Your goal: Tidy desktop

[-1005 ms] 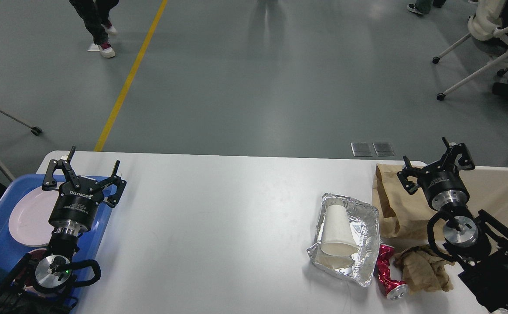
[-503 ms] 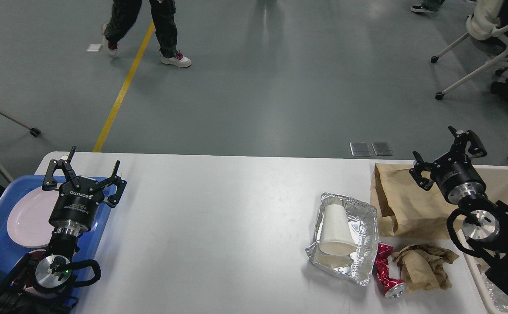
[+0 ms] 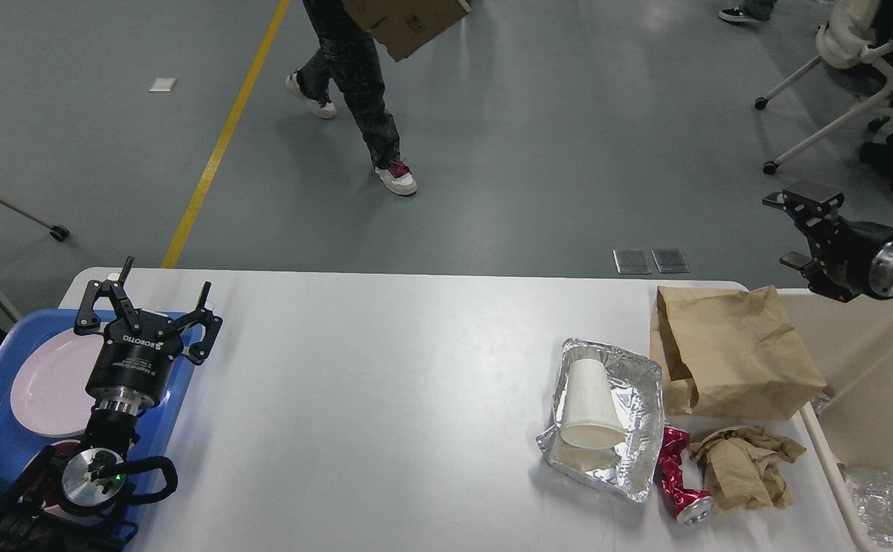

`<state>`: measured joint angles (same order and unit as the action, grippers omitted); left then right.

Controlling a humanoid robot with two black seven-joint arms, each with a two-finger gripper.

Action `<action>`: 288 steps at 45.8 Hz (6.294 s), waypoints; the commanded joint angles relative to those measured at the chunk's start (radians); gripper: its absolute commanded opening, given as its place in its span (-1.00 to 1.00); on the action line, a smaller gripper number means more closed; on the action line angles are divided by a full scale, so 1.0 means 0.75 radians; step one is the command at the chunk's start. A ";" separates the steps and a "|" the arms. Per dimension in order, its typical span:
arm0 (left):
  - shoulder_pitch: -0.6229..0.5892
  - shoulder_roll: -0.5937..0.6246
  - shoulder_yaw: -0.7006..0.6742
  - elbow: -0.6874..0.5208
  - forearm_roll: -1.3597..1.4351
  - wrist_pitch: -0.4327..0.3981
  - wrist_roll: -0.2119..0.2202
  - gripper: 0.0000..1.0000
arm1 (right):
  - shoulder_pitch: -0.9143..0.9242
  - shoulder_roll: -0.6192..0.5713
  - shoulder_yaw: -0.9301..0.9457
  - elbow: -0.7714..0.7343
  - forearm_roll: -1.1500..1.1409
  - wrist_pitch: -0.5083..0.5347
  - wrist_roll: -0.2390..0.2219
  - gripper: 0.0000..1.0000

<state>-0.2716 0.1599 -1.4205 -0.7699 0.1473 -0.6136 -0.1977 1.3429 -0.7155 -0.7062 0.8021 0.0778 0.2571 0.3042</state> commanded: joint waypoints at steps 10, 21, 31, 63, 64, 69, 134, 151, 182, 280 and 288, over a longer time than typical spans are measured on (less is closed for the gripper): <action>0.000 0.000 0.000 0.000 0.000 0.000 0.002 0.93 | 0.698 0.369 -0.948 0.288 0.005 0.505 -0.013 1.00; 0.000 0.000 0.000 0.002 0.000 0.000 0.000 0.93 | 1.115 0.643 -1.130 0.638 -0.010 0.807 -0.143 1.00; 0.000 0.002 0.000 0.002 0.000 0.000 0.000 0.93 | 1.551 0.664 -0.959 0.965 0.007 0.817 -0.526 1.00; 0.000 0.002 0.000 0.000 0.000 0.000 0.000 0.93 | 1.597 0.473 -0.940 1.174 -0.003 0.719 -0.620 0.95; 0.000 0.002 0.000 0.000 0.000 0.000 0.000 0.93 | 1.572 0.467 -0.946 1.166 -0.005 0.700 -0.620 0.95; 0.000 0.002 0.000 0.000 0.000 0.000 0.002 0.93 | 1.405 0.416 -0.995 1.074 0.003 0.637 -0.620 0.97; 0.000 0.000 0.000 0.000 0.000 -0.002 0.000 0.93 | -0.561 0.569 -0.212 -0.521 0.811 -0.345 -0.620 0.95; 0.000 0.000 0.000 0.000 0.000 -0.002 0.002 0.93 | -0.561 0.572 -0.212 -0.519 0.780 -0.351 -0.628 -1.00; 0.000 0.000 0.000 0.000 0.000 0.000 0.000 0.93 | -0.529 0.561 -0.183 -0.507 0.733 -0.328 -0.710 -1.00; 0.000 0.002 0.000 0.000 0.000 -0.002 0.000 0.93 | -0.555 -0.139 -0.022 -0.466 0.037 -0.024 -0.770 -1.00; 0.000 0.000 0.000 0.000 0.000 -0.002 0.000 0.93 | -0.915 0.168 0.097 -0.887 0.056 -0.199 -0.755 -1.00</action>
<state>-0.2716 0.1607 -1.4204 -0.7702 0.1473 -0.6146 -0.1973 0.8038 -0.7208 -0.6751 0.3177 0.1067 0.1959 -0.2720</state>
